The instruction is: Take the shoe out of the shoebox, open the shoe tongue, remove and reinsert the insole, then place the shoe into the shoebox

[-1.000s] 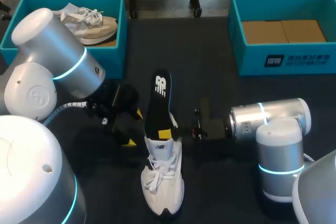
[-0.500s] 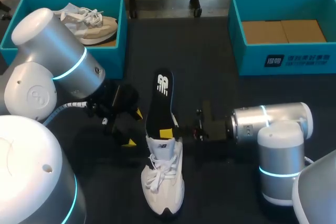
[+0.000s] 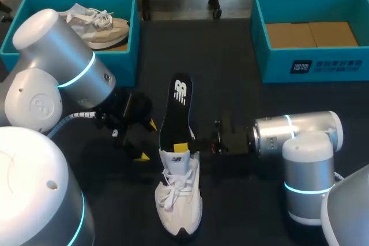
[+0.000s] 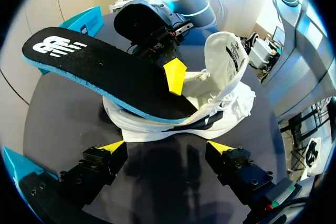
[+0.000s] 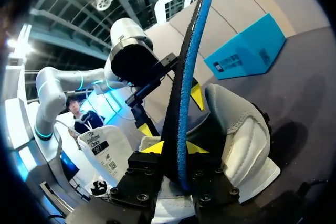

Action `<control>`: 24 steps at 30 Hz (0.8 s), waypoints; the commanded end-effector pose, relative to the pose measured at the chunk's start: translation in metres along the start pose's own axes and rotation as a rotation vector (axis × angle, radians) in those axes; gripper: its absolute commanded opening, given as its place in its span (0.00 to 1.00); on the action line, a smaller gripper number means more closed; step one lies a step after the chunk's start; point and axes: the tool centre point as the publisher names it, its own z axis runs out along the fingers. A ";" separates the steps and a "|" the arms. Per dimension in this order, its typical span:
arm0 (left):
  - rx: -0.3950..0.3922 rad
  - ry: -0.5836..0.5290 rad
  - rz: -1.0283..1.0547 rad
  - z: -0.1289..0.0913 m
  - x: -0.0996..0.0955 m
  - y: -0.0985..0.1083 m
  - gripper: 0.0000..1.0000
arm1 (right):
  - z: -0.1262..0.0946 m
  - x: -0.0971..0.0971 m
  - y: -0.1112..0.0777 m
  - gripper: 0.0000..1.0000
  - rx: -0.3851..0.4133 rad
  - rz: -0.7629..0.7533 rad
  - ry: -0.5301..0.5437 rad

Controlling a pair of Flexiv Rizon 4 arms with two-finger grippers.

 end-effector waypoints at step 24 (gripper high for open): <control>0.002 -0.003 0.002 -0.001 0.002 0.001 1.00 | 0.005 -0.001 0.019 0.26 0.024 -0.056 0.080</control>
